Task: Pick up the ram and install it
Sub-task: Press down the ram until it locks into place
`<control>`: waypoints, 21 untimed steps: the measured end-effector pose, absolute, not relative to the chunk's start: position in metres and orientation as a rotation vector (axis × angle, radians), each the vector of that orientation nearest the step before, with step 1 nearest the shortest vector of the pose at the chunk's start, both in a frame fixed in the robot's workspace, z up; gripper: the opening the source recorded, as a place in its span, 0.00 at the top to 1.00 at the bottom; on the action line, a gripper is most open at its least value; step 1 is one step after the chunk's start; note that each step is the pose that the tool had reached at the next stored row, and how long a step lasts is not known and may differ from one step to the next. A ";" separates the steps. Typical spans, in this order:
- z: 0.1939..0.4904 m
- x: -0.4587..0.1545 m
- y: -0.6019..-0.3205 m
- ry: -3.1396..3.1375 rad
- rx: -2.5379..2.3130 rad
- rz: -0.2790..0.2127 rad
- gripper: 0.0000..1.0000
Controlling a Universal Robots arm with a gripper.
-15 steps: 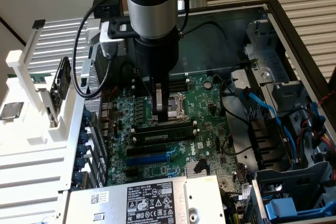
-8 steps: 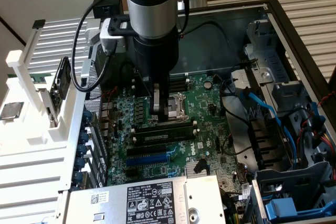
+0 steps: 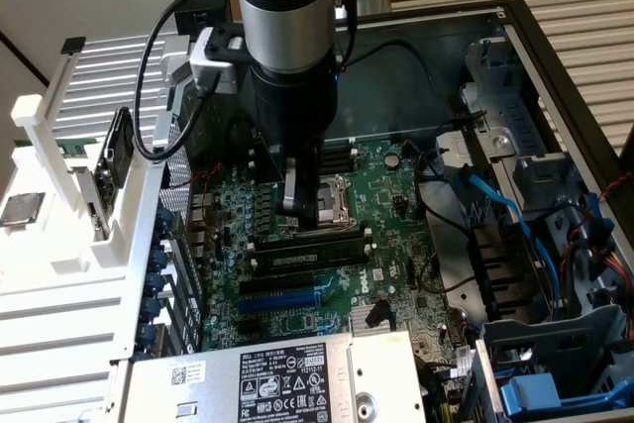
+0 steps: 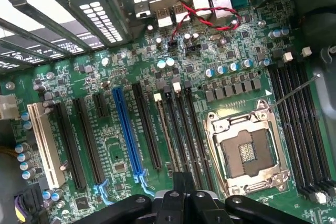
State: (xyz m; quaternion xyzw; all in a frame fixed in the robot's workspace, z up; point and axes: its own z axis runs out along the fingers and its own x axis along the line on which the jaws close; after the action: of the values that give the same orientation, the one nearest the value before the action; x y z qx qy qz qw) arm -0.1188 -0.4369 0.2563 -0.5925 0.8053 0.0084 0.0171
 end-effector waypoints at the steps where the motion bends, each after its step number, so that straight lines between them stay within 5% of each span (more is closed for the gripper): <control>1: 0.256 -0.119 -0.437 2.516 -1.824 0.026 0.89; 21: 0.256 -0.119 -0.437 2.752 -1.436 0.020 0.89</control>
State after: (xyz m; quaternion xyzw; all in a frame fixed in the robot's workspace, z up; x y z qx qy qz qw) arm -0.1188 -0.4368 0.2563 -0.4625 0.8864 0.0065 0.0187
